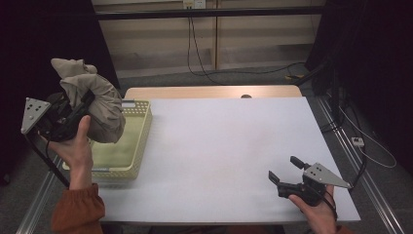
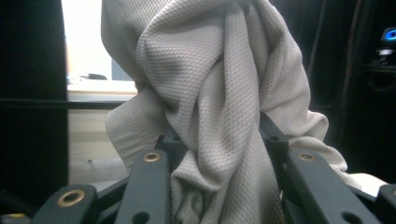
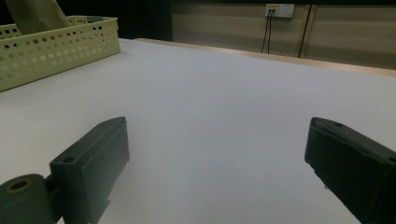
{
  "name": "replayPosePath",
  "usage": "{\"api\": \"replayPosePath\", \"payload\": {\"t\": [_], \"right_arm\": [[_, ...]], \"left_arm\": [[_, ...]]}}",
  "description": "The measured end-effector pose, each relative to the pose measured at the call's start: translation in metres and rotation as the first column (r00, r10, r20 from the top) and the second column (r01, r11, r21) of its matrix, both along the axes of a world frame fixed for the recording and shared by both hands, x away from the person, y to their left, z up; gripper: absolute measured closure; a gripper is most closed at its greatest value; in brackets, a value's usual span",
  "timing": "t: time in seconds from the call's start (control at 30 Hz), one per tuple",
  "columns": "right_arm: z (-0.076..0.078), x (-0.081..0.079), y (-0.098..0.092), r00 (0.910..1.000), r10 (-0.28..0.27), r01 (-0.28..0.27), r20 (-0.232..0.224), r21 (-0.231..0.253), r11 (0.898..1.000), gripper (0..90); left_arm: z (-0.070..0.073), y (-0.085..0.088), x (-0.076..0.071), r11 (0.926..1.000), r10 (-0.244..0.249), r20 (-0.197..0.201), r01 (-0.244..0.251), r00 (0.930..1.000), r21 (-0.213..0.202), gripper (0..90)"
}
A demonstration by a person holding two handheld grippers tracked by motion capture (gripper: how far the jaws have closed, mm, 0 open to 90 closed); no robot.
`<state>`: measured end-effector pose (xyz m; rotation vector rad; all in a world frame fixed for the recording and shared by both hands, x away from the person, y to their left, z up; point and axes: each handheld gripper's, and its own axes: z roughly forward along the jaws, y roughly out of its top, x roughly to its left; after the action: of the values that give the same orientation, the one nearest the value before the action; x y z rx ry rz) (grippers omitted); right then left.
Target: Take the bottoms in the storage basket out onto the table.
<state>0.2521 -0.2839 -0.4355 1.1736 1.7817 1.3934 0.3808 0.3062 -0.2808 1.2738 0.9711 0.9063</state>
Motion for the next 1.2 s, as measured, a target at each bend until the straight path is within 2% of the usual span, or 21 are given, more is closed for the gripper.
{"api": "replayPosePath", "payload": {"t": [0.8, 1.07, 1.2], "right_arm": [[0.0, 0.0, 0.0, 1.0, 0.006, -0.006, 0.002, -0.004, 1.0, 6.0], [0.0, 0.0, 0.0, 1.0, 0.003, -0.003, -0.001, 0.0, 1.0, 6.0], [0.0, 0.0, 0.0, 1.0, 0.003, -0.003, -0.002, 0.0, 1.0, 6.1]], "left_arm": [[0.022, -0.015, -0.014, 0.9988, -0.049, 0.06, 0.048, 0.997, 0.01, 64.2], [0.024, -0.024, -0.015, 0.9965, -0.079, 0.054, 0.077, 0.9955, 0.034, 64.2], [0.028, -0.03, -0.017, 0.9951, -0.093, 0.066, 0.091, 0.9935, 0.038, 64.2]]}}
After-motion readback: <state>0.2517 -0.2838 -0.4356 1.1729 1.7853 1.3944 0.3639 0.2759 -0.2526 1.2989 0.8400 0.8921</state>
